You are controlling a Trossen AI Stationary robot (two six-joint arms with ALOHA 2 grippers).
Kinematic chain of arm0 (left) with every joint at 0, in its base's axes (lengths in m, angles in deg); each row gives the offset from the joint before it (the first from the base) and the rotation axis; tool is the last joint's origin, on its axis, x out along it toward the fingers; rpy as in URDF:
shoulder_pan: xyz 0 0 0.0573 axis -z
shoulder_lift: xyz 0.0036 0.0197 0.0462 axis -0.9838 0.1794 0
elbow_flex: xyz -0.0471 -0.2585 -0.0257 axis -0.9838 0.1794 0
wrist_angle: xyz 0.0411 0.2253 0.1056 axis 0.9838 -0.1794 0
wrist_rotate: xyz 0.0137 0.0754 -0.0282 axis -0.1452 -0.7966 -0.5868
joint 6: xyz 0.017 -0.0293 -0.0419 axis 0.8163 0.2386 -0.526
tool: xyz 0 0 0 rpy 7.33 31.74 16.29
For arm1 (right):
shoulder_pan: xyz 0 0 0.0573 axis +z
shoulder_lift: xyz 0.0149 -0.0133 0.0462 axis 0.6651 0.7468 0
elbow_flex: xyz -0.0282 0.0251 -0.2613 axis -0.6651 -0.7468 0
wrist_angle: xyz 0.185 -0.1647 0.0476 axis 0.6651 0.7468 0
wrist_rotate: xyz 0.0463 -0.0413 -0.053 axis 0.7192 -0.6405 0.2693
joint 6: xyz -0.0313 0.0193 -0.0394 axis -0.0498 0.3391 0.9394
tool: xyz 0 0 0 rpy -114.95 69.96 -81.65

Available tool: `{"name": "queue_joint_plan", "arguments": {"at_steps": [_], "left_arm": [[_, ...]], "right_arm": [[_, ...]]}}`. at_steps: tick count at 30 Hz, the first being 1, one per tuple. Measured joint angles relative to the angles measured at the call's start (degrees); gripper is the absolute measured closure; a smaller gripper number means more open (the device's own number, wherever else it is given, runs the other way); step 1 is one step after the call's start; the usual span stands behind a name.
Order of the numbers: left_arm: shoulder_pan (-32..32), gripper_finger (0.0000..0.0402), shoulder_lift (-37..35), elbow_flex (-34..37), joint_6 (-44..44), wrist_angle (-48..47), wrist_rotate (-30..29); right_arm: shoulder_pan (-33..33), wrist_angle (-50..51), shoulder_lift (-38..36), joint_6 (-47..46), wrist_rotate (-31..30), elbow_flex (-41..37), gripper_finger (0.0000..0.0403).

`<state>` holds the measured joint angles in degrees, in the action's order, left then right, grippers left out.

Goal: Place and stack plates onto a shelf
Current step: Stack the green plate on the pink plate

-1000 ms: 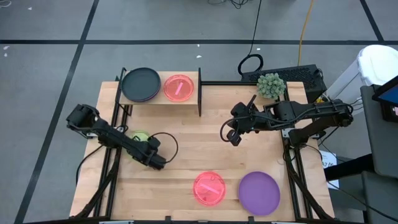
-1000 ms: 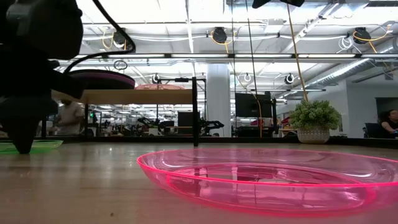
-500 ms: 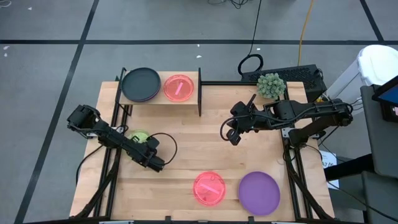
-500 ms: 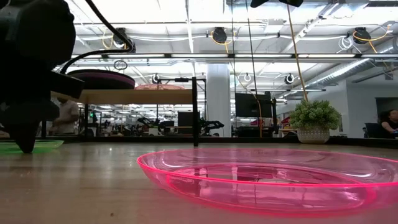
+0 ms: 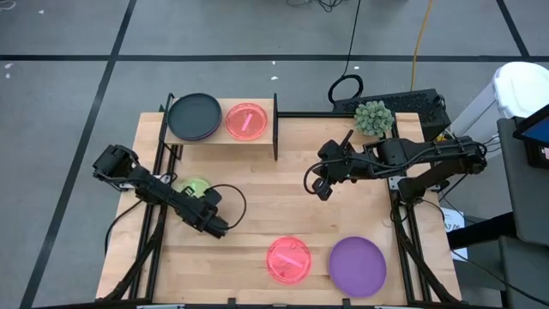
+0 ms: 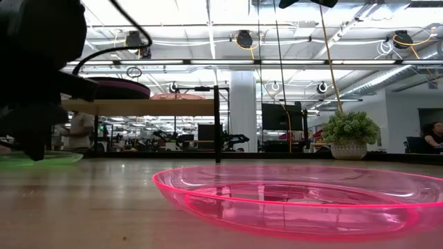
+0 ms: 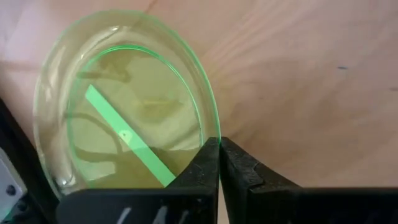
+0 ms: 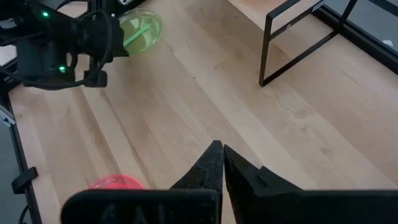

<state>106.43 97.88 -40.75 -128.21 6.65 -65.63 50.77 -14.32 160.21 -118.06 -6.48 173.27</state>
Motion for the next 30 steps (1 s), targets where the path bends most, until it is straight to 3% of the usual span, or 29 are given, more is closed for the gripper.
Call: {"name": "queue_joint_plan", "arguments": {"at_steps": [17, 30], "left_arm": [[1.29, 0.04, -0.57, -15.99, 8.68, -14.8, -3.42], [1.46, 0.04, -6.22, -27.66, 31.24, -14.84, -6.58]], "right_arm": [[0.0, -0.02, 0.0, -1.04, -0.1, 0.0, 0.0403], [0.0, -0.02, 0.0, 0.09, -0.11, 0.0, 0.0403]]}}
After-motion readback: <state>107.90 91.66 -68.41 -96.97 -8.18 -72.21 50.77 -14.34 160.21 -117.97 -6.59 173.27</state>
